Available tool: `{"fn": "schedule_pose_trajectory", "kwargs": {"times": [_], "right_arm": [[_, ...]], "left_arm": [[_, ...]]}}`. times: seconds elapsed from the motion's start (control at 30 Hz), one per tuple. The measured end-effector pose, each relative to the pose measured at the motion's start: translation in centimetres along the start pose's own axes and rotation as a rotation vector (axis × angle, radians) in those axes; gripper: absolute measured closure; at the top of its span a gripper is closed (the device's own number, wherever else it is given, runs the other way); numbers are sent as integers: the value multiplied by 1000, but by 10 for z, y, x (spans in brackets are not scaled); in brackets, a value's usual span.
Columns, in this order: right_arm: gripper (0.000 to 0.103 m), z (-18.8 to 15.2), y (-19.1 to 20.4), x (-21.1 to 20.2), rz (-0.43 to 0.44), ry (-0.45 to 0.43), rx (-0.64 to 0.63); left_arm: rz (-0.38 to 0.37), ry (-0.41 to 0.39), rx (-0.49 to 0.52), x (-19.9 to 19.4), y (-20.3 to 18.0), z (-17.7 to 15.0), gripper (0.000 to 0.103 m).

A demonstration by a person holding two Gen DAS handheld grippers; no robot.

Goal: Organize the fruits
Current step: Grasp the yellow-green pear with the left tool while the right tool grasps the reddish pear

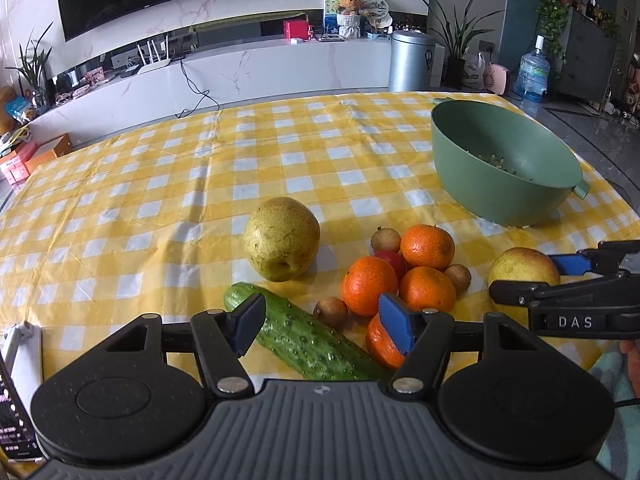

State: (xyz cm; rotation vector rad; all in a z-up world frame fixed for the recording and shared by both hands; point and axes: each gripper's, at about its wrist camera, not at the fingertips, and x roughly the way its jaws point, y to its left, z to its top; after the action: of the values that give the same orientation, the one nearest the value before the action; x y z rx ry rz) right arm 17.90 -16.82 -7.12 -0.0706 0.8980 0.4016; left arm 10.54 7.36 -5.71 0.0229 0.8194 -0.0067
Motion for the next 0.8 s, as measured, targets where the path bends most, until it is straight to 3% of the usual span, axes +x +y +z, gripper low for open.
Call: {"fn": "schedule_pose_trajectory", "kwargs": {"times": [0.2, 0.43, 0.8], "right_arm": [[41, -1, -1, 4, 28, -4, 7], [42, 6, -17, 1, -29, -87, 100], [41, 8, -28, 15, -19, -57, 154]], "left_arm": [[26, -7, -34, 15, 12, 10, 25], [17, 11, -41, 36, 23, 24, 19], [32, 29, -79, 69, 31, 36, 19]]}}
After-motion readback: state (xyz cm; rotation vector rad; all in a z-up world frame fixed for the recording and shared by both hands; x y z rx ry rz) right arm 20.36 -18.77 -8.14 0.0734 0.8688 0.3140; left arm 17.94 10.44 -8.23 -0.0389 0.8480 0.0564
